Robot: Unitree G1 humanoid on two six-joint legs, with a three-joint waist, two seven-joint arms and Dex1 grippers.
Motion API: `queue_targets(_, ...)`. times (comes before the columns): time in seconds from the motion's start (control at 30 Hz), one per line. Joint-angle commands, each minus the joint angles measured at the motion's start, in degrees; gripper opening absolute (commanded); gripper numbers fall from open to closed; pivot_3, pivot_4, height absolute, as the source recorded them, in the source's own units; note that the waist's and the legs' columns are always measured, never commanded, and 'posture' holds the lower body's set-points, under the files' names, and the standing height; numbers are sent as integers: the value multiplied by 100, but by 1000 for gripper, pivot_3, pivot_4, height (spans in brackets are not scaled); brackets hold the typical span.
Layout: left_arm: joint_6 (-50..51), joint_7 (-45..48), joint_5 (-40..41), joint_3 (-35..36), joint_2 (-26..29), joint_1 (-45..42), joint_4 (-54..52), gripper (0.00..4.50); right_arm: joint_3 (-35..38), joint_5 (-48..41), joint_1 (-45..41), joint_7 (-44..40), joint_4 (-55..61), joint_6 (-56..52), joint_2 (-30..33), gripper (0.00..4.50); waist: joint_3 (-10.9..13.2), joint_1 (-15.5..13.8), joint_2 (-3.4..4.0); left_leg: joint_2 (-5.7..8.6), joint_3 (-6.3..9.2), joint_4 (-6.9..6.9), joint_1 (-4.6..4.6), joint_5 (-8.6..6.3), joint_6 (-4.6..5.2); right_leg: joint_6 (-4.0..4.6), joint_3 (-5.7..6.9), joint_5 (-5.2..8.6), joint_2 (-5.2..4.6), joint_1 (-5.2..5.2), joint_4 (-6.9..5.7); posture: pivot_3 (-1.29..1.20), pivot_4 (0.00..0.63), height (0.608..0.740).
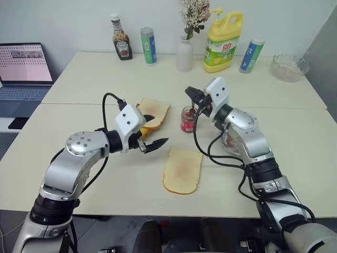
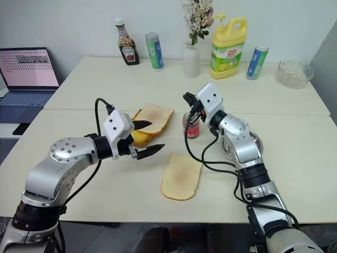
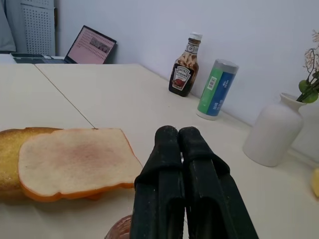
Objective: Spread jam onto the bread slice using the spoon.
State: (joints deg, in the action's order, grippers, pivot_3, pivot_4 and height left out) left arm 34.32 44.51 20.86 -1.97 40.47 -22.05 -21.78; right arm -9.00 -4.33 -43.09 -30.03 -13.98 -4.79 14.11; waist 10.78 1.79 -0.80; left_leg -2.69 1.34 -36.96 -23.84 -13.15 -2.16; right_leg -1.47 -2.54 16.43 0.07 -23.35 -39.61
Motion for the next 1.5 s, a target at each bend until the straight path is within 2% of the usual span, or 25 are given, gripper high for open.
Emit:
queue_targets(0.03,-143,12,-45,45,2,-110,-72,4500,-52,176,1,-75,-38,289,43,12,0,0,0,0,0,0,0,0,0,0,0,0,0,0,0,0,150,740)
queue_targets(0.27,-125,7,-47,56,11,-104,-93,4500,15,53,60,-43,-85,-185,-123,12,0,0,0,0,0,0,0,0,0,0,0,0,0,0,-1,0,150,740)
queue_targets(0.7,-101,-18,-80,78,-1,-52,-110,4500,1113,-1119,27,641,149,-2274,-849,12,-4,5,-7,-1,1,-2,13,1,-1,1,-1,0,1,1,-28,0,150,740)
queue_targets(1.2,-118,-33,-119,56,-29,-53,-61,4500,2189,-2290,-364,1498,266,-3409,-1312,12,-4,6,-6,0,1,0,12,1,-1,1,-1,1,1,0,-28,0,150,740)
queue_targets(1.5,-189,-35,-190,75,-22,-56,29,4500,2340,-2595,-491,1736,472,-3684,-1359,12,-4,12,-6,0,1,1,10,1,-1,1,-2,1,3,-3,-27,0,150,740)
